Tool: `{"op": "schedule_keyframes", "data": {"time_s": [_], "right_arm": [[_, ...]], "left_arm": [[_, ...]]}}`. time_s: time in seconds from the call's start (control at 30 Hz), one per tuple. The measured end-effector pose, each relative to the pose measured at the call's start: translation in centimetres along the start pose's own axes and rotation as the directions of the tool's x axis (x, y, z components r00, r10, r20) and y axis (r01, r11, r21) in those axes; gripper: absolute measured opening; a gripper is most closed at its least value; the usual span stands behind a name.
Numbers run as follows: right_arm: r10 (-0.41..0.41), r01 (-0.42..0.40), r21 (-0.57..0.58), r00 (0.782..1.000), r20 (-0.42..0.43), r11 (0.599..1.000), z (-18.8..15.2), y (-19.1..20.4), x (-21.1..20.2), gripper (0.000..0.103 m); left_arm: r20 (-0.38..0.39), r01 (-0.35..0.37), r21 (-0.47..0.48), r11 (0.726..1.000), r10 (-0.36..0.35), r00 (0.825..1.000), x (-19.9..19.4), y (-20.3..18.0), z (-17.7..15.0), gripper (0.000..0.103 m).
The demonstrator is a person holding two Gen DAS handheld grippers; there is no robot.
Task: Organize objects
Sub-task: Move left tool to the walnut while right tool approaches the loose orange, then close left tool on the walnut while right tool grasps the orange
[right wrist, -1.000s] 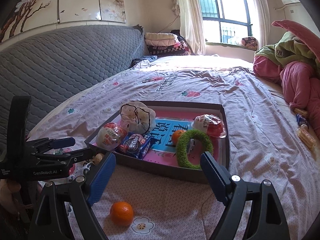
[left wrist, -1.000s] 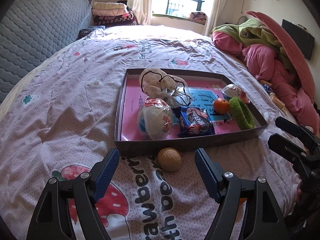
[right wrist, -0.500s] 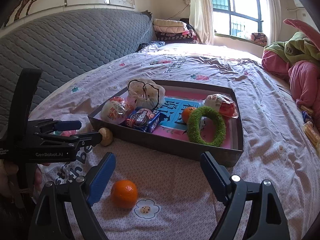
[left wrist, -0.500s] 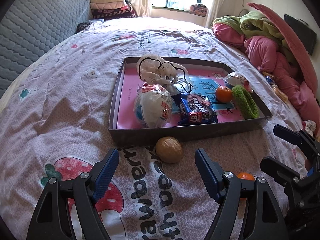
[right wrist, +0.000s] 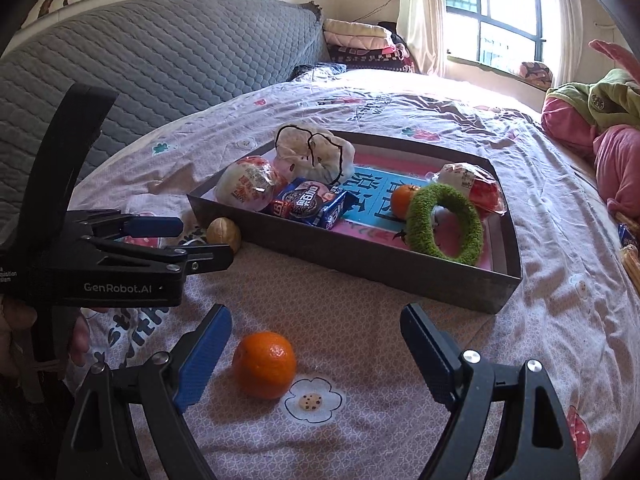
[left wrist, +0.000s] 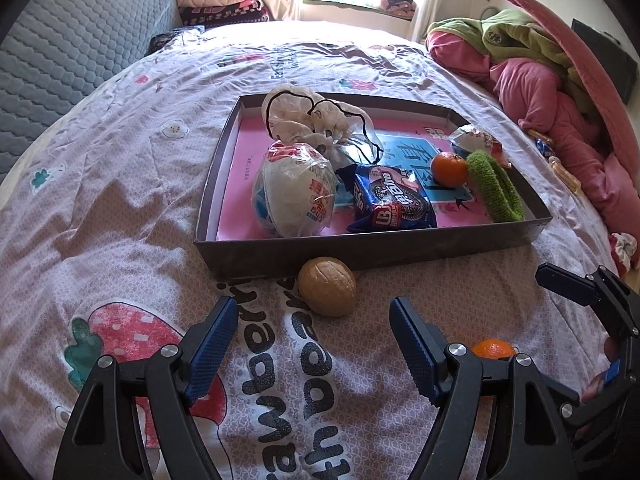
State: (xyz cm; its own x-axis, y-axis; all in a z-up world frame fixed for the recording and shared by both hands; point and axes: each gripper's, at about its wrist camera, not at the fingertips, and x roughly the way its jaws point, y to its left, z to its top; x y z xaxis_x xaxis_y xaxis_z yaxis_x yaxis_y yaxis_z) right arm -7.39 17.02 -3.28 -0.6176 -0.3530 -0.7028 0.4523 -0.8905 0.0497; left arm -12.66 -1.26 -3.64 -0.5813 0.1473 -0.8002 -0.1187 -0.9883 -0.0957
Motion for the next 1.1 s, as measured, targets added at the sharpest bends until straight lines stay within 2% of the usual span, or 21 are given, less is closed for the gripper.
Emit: {"op": "schedule_keyframes", "data": {"time_s": [0.23,0.53,0.87,0.97,1.1], "right_arm": [[0.024,-0.026,-0.035,0.999,-0.037,0.999,-0.4,1.1,0.9,0.085],[0.019,-0.025,-0.066,0.995,-0.096,0.998,-1.2,1.8,2.1,0.066],[0.01,-0.02,-0.109,0.996,-0.092,0.994,-1.7,2.6,2.4,0.049],[0.018,-0.031,-0.13,0.995,-0.095,0.991,-1.8,3.1,2.4,0.039],[0.007,-0.021,-0.153,0.996,-0.094,0.988,-1.8,3.3,2.3,0.039]], "left_arm": [[-0.019,-0.01,-0.021,1.0,0.01,1.0,1.0,-0.1,0.0,0.079],[-0.019,-0.021,-0.062,0.998,0.02,1.0,2.0,0.1,0.4,0.079],[-0.02,-0.031,-0.088,0.996,0.029,0.999,2.6,0.1,0.9,0.079],[-0.018,-0.037,-0.092,0.995,0.035,0.999,2.7,0.2,0.9,0.074],[-0.017,-0.041,-0.092,0.995,0.039,0.999,2.8,0.1,0.9,0.064]]}}
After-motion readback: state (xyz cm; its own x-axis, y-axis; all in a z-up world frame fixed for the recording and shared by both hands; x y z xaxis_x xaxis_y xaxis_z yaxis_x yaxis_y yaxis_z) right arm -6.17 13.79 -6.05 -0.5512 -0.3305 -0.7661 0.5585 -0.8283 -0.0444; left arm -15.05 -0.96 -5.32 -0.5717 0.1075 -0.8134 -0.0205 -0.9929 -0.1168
